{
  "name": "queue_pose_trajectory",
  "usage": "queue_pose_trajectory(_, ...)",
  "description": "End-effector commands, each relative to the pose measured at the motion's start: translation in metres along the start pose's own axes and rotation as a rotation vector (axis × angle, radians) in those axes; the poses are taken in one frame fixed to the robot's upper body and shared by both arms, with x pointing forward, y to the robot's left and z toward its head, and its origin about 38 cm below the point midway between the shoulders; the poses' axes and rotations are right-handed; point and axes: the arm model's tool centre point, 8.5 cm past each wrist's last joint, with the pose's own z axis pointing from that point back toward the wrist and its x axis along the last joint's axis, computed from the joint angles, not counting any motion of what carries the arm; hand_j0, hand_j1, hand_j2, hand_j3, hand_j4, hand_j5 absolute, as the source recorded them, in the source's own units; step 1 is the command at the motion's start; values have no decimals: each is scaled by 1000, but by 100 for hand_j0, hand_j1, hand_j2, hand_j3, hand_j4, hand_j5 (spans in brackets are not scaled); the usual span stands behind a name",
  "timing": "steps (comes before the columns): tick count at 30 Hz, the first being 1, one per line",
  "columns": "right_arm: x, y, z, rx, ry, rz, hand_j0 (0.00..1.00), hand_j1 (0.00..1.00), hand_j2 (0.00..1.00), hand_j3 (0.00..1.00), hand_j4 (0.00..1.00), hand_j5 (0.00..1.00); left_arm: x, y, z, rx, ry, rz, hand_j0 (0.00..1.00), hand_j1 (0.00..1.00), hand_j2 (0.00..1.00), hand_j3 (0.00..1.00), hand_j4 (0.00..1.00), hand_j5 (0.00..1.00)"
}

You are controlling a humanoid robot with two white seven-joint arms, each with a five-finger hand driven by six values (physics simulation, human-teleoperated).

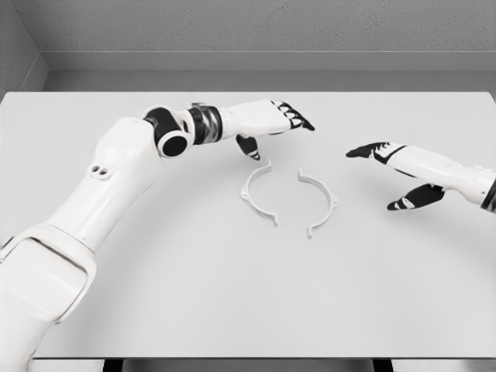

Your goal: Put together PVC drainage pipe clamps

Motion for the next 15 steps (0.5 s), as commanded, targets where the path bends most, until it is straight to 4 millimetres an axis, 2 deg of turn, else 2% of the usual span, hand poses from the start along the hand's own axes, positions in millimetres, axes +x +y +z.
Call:
queue_pose_trajectory(1, 2, -5, 1, -13, -6, 1, 100, 100, 100, 100, 100, 100, 3, 0, -3, -5, -2, -12, 99, 99, 99, 99, 99, 99)
queue_pose_trajectory(12, -1, -6, 3, -20, 4, -2, 100, 100, 100, 100, 100, 100, 10, -2, -12, -47, 7, -90, 96, 96, 96, 96, 96, 96)
queue_pose_trajectory(13, -1, -8, 4, -24, 6, 0, 100, 100, 100, 100, 100, 100, 10, -2, -12, -50, 7, -90, 95, 95, 95, 95, 95, 95)
queue_pose_trajectory(15, -2, -25, 11, -76, 16, 18, 100, 100, 100, 100, 100, 100, 11, -3, -14, -66, 12, -116, 96, 96, 96, 96, 96, 96)
